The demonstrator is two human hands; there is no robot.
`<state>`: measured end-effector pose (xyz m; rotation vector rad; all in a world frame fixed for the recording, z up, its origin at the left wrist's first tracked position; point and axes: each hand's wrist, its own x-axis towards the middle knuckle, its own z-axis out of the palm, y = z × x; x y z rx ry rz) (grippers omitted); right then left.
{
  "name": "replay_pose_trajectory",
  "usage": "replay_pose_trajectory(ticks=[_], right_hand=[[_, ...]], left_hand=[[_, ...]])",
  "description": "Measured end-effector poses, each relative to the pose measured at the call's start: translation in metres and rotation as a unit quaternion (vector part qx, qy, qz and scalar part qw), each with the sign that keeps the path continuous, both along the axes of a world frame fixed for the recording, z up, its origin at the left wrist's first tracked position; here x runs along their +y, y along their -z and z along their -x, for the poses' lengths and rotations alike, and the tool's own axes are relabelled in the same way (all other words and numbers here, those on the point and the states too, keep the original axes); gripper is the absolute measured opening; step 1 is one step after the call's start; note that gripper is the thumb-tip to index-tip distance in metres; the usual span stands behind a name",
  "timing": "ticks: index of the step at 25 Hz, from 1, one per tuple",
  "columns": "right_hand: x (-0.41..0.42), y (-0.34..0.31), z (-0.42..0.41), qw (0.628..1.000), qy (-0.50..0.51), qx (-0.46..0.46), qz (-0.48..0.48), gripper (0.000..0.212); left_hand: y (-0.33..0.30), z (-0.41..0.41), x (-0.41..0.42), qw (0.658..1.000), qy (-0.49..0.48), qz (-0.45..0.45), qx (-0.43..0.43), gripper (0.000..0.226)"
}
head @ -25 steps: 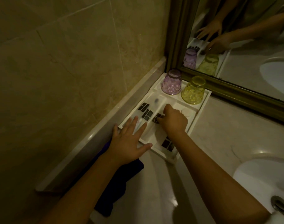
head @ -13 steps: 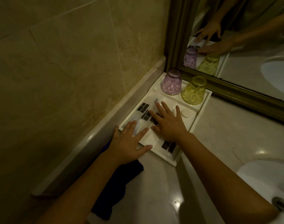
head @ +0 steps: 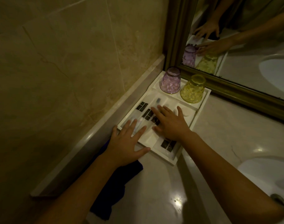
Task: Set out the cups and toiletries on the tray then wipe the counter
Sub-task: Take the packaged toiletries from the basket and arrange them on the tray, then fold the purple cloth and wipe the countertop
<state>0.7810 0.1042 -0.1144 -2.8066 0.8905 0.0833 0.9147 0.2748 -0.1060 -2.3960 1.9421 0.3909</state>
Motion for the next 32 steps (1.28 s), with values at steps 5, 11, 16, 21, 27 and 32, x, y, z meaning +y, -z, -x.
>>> replay_pose_trajectory(ticks=[5,11,16,21,27,32], right_hand=[[-0.016,-0.007,-0.009,0.997,-0.067,0.000,0.033,0.078],[-0.025,-0.011,-0.024,0.995,-0.079,0.058,0.016,0.065],[-0.008,-0.020,-0.011,0.999,-0.043,-0.019,0.013,0.064],[0.047,-0.029,0.014,0.981,0.066,-0.163,-0.077,0.060],[0.121,-0.031,0.028,0.980,0.096,-0.161,-0.066,0.055],[0.197,-0.023,0.015,0.988,0.068,-0.121,-0.065,0.067]], left_hand=[[-0.004,-0.003,-0.004,0.999,0.014,-0.041,-0.006,0.075],[-0.007,-0.003,-0.004,0.998,0.016,-0.054,-0.007,0.075],[-0.024,-0.002,0.000,0.999,0.029,-0.007,0.024,0.070],[-0.040,-0.002,0.040,0.984,-0.038,0.123,0.127,0.058],[-0.022,-0.006,0.108,0.971,-0.085,0.147,0.167,0.054],[-0.008,-0.014,0.131,0.996,-0.034,0.017,0.075,0.062]])
